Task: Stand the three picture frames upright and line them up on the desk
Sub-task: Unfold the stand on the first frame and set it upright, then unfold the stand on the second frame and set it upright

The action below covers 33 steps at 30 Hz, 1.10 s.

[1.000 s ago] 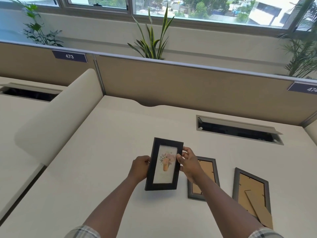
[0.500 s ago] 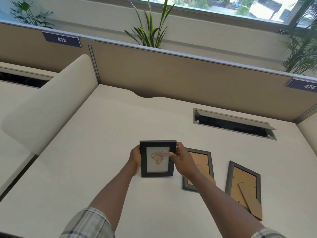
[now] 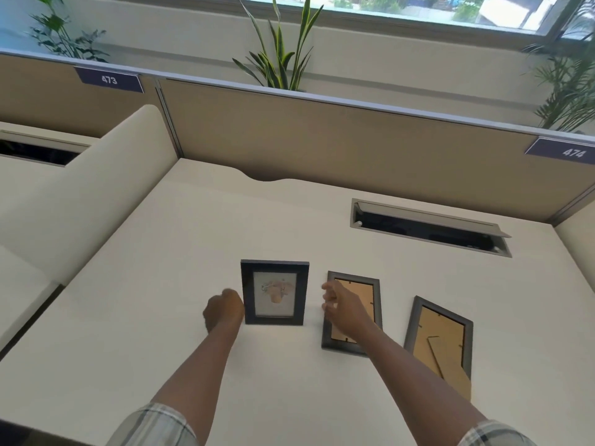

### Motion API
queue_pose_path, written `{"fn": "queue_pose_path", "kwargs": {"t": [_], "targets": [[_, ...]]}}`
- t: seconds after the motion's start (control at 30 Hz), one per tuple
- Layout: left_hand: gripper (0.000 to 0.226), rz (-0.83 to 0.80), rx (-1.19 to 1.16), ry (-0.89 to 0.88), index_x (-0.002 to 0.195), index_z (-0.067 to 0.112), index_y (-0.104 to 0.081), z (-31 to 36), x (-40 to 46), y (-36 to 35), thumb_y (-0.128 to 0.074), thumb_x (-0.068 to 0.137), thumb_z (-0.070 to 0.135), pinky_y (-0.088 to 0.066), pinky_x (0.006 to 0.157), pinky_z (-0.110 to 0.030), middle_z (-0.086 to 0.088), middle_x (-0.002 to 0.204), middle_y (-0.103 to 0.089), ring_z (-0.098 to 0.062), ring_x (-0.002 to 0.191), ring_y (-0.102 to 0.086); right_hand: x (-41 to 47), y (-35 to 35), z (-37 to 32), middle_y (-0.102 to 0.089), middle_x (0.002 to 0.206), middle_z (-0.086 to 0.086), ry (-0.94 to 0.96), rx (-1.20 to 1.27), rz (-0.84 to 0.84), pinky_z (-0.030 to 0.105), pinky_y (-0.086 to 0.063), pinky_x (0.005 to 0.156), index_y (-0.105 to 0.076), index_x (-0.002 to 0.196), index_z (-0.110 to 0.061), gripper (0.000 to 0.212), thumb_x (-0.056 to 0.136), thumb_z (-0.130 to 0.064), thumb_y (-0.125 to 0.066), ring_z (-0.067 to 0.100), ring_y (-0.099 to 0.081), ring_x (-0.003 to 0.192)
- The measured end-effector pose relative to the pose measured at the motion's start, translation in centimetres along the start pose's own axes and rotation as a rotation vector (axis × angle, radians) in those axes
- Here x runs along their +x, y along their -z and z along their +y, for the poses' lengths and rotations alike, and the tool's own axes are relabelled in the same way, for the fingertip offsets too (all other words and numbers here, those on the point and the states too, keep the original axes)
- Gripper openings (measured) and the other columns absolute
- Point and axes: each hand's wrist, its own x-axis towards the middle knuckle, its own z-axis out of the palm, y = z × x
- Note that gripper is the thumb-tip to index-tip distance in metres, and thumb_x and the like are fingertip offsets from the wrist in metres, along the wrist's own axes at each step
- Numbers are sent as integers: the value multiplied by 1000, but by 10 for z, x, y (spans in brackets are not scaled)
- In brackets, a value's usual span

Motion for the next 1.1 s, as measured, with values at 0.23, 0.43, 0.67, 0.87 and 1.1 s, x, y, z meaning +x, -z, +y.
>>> {"fn": "queue_pose_path", "kwargs": {"t": [0.23,0.43,0.67,0.87,1.1], "targets": [[29,-282,406,-152,95,8,-62,-47,-90,-70,-43,91,29,-44,77,-31,-12,108,-65,-28,94,-61,-2,15,46,-55,120,12,-124,-608,118,38,-44,84,-46,125,-10,37,93,-30,-47,29,-52,108],[18,-327,469,-452,102,7,-55,-33,-127,-121,-46,91,18,-42,67,-30,-7,103,-59,-20,84,-54,7,13,60,-50,128,16,-172,-586,62,40,-44,91,-45,125,-6,48,89,-37,-54,32,-49,115],[22,-381,400,-405,79,8,-54,-21,-126,-138,-37,92,11,-37,55,-24,-10,91,-63,-15,71,-51,14,33,67,-52,123,13,-179,-565,17,43,-39,93,-48,120,-7,60,73,-44,-57,31,-47,113],[25,-460,-41,-222,82,2,-64,-4,-123,-134,-44,90,15,-46,65,-33,-11,80,-65,-23,72,-59,3,70,77,-51,108,1,-13,-376,9,37,-37,80,-49,105,-18,47,72,-51,-54,21,-47,98],[35,-892,-266,4,100,13,-71,17,-138,-143,-43,99,33,-55,91,-47,-9,94,-76,-30,95,-69,-27,98,67,-55,100,-8,233,-159,52,22,-51,76,-55,105,-27,39,72,-44,-67,7,-52,90]]}}
